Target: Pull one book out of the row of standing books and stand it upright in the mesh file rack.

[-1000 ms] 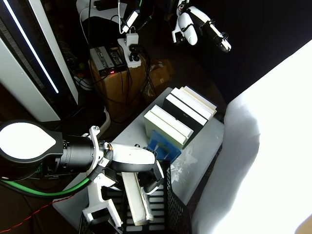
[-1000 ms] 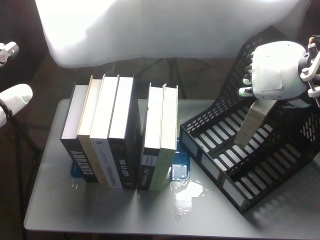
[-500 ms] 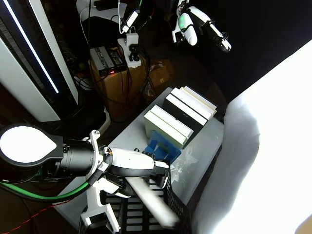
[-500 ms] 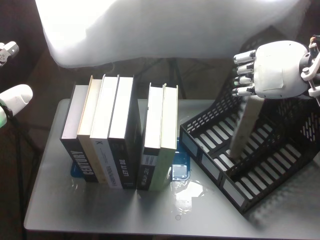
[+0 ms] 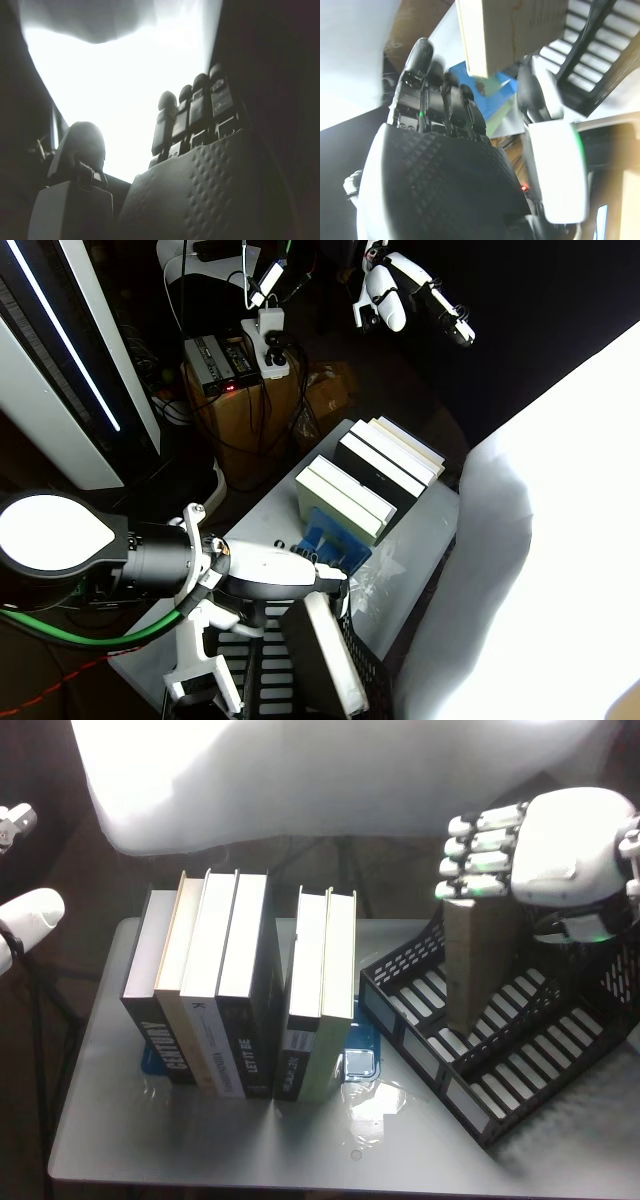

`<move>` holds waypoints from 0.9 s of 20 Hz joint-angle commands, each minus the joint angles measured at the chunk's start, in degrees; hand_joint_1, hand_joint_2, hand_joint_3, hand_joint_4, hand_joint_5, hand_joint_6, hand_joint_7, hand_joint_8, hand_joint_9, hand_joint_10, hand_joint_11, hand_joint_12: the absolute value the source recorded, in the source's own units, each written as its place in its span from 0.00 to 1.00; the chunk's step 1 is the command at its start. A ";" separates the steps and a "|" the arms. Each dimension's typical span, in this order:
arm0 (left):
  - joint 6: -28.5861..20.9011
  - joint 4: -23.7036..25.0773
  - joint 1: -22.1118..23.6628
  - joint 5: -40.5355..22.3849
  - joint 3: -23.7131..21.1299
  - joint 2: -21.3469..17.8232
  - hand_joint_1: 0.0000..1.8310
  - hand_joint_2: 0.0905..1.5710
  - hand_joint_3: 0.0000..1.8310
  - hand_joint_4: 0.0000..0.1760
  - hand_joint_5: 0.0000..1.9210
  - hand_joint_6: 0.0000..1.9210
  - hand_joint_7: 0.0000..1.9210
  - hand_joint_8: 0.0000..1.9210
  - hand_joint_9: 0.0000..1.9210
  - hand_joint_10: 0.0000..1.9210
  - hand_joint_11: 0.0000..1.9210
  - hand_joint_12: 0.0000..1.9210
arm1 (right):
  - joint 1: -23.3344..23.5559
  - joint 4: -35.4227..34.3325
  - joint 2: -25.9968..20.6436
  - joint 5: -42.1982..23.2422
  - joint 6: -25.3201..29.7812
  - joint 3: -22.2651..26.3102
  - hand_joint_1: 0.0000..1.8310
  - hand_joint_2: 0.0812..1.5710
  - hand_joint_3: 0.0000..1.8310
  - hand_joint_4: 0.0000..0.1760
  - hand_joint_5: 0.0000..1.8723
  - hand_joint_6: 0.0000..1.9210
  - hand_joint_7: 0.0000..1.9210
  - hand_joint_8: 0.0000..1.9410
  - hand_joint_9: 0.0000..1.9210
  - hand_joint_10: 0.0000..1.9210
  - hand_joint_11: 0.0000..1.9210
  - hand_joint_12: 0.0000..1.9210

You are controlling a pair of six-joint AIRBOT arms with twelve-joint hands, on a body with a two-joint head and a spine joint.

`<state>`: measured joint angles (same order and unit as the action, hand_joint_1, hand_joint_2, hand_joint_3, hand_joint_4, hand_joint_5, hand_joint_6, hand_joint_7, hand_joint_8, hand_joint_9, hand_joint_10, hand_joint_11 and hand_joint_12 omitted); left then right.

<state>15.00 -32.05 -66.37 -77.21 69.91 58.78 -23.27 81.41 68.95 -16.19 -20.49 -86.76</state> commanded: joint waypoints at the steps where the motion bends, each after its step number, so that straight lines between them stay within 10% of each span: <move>1: -0.30 -0.46 0.14 -7.58 0.06 -0.16 0.19 0.84 0.00 0.06 0.07 0.00 0.00 0.00 0.00 0.00 0.00 0.00 | 0.42 -1.84 -1.56 0.91 -0.40 0.65 0.40 0.72 0.00 0.00 0.00 0.00 0.00 0.00 0.00 0.00 0.00 0.00; 3: -0.30 -0.56 -0.05 -7.73 0.00 -0.18 0.19 0.84 0.00 0.08 0.07 0.00 0.00 0.00 0.00 0.00 0.00 0.00 | 0.26 -21.31 -4.55 -0.92 -0.40 3.78 0.36 0.70 0.00 0.00 0.00 0.00 0.00 0.00 0.00 0.00 0.00 0.00; 7: -0.30 0.04 0.00 -7.74 -0.13 -0.25 0.21 0.84 0.00 0.17 0.07 0.00 0.00 0.00 0.00 0.00 0.00 0.00 | -1.96 -43.29 -9.24 -6.61 -0.40 9.12 0.28 0.74 0.00 0.59 0.00 0.00 0.00 0.00 0.00 0.00 0.00 0.00; 10: -0.30 1.90 0.82 -7.63 -0.20 -0.41 0.20 0.84 0.00 0.31 0.04 0.00 0.00 0.00 0.00 0.00 0.00 0.00 | -3.34 -52.55 -12.51 -11.82 -0.40 13.26 0.30 0.75 0.00 0.44 0.00 0.00 0.00 0.00 0.00 0.00 0.00 0.00; 13: -0.30 5.24 2.54 -7.36 -0.24 -0.76 0.19 0.84 0.00 0.28 0.02 0.00 0.00 0.00 0.00 0.00 0.02 0.01 | -4.54 -58.00 -15.38 -18.05 -0.40 17.03 0.25 0.76 0.01 0.76 0.00 0.00 0.00 0.00 0.00 0.00 0.00 0.00; 18: -0.30 12.68 6.60 -4.88 0.08 -0.97 0.18 0.82 0.00 0.53 0.00 0.00 0.00 0.00 0.00 0.00 0.00 0.08 | -5.84 -61.36 -18.59 -26.13 -0.40 21.32 0.17 0.80 0.01 0.72 0.00 0.00 0.00 0.00 0.00 0.00 0.00 0.00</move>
<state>15.03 -18.24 -59.55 -75.50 69.71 58.37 -29.58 22.33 50.72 -35.27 -20.95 -65.17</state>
